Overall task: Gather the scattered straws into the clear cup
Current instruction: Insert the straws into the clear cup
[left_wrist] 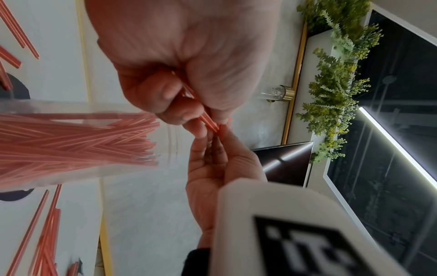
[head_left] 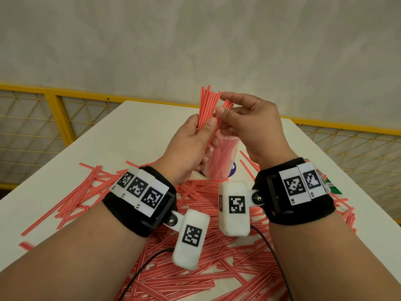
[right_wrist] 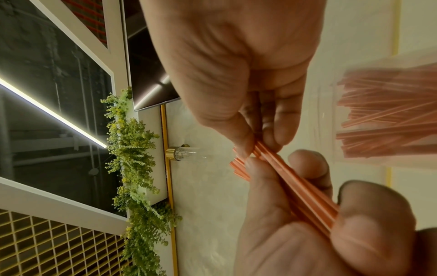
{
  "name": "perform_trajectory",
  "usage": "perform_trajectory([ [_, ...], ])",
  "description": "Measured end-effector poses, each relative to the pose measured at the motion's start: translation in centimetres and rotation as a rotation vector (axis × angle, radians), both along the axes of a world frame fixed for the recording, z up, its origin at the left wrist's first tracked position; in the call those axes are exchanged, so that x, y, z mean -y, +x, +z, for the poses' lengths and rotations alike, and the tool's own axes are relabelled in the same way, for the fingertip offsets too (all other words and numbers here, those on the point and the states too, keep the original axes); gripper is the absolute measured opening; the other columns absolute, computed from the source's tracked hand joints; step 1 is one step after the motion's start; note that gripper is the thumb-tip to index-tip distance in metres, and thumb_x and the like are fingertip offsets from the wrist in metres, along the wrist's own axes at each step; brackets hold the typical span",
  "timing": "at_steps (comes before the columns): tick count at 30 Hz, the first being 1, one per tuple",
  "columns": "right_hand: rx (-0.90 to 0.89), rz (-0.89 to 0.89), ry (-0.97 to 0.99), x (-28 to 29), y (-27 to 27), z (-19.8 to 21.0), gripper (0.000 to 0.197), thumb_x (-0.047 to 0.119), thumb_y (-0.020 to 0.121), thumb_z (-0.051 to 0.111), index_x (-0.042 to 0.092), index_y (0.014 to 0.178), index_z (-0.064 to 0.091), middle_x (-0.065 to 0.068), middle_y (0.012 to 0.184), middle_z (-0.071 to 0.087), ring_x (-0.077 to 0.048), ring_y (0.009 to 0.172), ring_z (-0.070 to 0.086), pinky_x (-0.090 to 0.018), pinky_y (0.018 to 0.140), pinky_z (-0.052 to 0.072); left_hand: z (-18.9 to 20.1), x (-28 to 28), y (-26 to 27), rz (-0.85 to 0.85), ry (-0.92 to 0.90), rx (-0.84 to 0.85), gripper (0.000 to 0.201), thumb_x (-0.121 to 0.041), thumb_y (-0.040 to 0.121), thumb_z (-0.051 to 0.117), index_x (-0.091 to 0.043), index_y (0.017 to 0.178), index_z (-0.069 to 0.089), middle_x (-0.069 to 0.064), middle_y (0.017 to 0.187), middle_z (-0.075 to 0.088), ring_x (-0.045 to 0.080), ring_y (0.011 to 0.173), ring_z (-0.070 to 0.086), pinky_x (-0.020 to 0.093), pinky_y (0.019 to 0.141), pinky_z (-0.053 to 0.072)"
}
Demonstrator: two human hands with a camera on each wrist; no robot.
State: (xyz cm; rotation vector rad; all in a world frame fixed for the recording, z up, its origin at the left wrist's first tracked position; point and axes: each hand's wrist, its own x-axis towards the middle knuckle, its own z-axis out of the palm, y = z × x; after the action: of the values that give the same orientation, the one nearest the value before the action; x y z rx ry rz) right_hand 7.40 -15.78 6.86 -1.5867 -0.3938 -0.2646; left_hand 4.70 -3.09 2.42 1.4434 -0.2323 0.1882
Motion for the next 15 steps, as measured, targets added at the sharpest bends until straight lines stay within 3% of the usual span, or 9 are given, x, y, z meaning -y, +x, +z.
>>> perform_trajectory([
  [4, -0.001, 0.010, 0.053, 0.5, 0.2, 0.1, 0.023, 0.004, 0.083, 0.071, 0.018, 0.102, 0.069, -0.015, 0.077, 0.072, -0.021, 0.063, 0.064, -0.026, 0.059, 0.054, 0.0, 0.1, 0.1, 0.036, 0.012, 0.008, 0.025, -0.041, 0.103, 0.039, -0.020, 0.097, 0.052, -0.002, 0.067, 0.063, 0.012, 0.037, 0.044, 0.019, 0.035, 0.030],
  [8, 0.052, -0.089, 0.225, 1.3, 0.8, 0.7, 0.023, 0.003, 0.084, 0.070, 0.016, 0.103, 0.068, -0.010, 0.072, 0.071, -0.017, 0.062, 0.063, -0.024, 0.057, 0.052, 0.0, -0.2, 0.4, 0.111, 0.011, -0.034, 0.026, -0.040, 0.103, 0.037, -0.019, 0.093, 0.049, 0.006, 0.072, 0.060, 0.014, 0.039, 0.047, 0.021, 0.035, 0.031],
  [11, 0.115, -0.207, 0.359, 1.9, 1.2, 0.9, 0.025, 0.004, 0.085, 0.069, 0.017, 0.106, 0.067, -0.002, 0.068, 0.069, -0.015, 0.064, 0.065, -0.025, 0.061, 0.053, -0.2, -0.3, 0.7, 0.129, -0.011, -0.081, 0.025, -0.040, 0.103, 0.038, -0.019, 0.094, 0.049, -0.001, 0.070, 0.056, 0.010, 0.039, 0.039, 0.018, 0.036, 0.027],
  [15, 0.236, -0.323, 0.389, 2.3, 1.3, 0.7, 0.027, 0.005, 0.086, 0.069, 0.022, 0.107, 0.067, 0.003, 0.067, 0.065, -0.011, 0.068, 0.065, -0.025, 0.063, 0.055, -0.3, -0.3, 0.8, 0.137, 0.030, -0.097, 0.025, -0.042, 0.103, 0.037, -0.022, 0.092, 0.049, -0.004, 0.068, 0.043, 0.005, 0.039, 0.031, 0.018, 0.037, 0.025],
])
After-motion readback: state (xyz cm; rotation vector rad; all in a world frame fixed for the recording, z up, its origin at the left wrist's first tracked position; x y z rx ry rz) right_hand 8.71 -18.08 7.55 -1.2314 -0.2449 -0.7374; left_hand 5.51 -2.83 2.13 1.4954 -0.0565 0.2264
